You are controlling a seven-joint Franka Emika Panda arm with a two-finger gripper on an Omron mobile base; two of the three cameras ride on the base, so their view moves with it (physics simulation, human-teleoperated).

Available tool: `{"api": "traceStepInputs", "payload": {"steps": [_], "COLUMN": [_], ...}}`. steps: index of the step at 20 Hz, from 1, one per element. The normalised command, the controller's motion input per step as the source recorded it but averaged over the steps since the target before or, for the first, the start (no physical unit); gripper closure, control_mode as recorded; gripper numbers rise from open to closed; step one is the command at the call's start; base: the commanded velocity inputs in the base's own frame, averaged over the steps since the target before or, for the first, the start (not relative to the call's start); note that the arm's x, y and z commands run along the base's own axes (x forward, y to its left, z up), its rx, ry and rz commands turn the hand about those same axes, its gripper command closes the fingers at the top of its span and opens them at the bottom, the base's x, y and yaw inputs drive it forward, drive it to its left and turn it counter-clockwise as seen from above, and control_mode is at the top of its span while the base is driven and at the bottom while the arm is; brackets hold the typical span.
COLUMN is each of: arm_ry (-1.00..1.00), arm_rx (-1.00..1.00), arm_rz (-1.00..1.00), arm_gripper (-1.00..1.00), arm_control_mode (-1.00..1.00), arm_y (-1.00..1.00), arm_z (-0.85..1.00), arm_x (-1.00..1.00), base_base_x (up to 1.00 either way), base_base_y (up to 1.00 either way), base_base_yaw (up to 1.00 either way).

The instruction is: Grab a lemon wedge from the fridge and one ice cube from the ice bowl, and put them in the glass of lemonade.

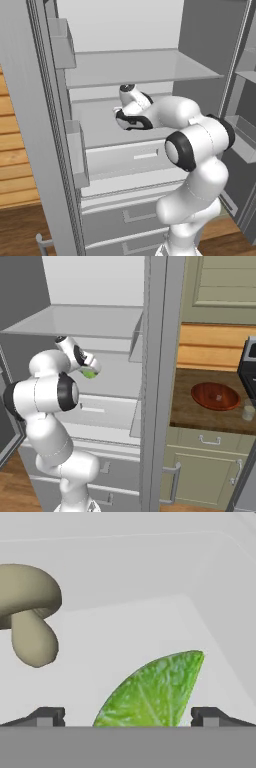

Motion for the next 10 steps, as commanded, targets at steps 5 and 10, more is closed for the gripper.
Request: {"api": "traceStepInputs", "payload": {"steps": [5,10], "arm_ry": [0.00,0.00], "arm_rx": [0.00,0.00], "arm_rz": [-0.06,-0.08], "arm_gripper": [-1.00,-1.00], "arm_control_mode": [-1.00,-1.00], "arm_y": [0.00,0.00], "arm_z": [-0.41,-0.14], "arm_x": [0.00,-0.06], "base_base_x": [0.00,0.00], "base_base_y": [0.00,0.00], "base_base_yaw": [0.00,0.00]}}
